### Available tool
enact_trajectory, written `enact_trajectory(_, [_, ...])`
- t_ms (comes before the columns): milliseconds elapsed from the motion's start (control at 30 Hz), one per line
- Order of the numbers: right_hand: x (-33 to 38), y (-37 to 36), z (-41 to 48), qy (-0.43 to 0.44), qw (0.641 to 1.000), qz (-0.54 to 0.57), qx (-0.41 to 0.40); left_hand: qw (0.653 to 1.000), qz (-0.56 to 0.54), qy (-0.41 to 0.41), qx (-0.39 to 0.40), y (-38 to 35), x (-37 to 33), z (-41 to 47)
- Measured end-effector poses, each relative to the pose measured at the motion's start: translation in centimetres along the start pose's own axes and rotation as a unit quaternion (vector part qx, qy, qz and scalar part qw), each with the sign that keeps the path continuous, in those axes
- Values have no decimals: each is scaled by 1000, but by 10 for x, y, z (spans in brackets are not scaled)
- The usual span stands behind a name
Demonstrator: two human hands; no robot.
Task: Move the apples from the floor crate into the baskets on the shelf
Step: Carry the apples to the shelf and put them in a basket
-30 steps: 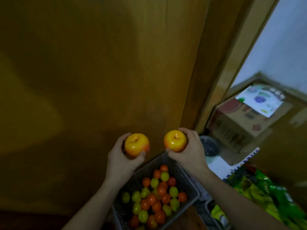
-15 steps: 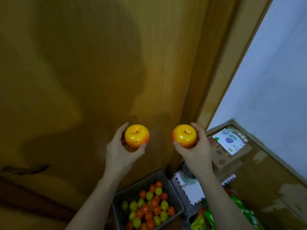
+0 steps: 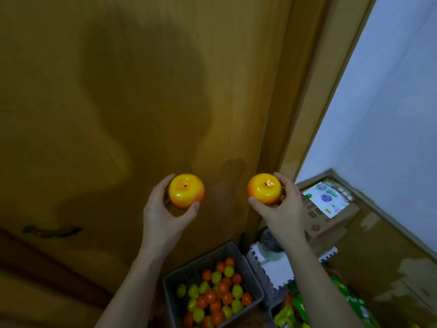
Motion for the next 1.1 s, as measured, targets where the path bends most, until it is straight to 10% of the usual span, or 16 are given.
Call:
enact_trajectory(433, [23, 60, -86, -65, 972, -56, -217, 966, -129, -77, 212, -50, -43, 22])
enact_trajectory(1100, [52, 257, -460, -230, 794, -193, -528, 754, -283, -192, 560, -177, -197, -265])
Point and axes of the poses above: each hand's wrist, its own z-axis towards the middle knuckle, its own y-axis out of the back of the hand, x = y × z, the point moved 6 cm from there along z, towards the middle knuckle, and after that the axes turned 5 degrees about -z, right-handed, at the moved point
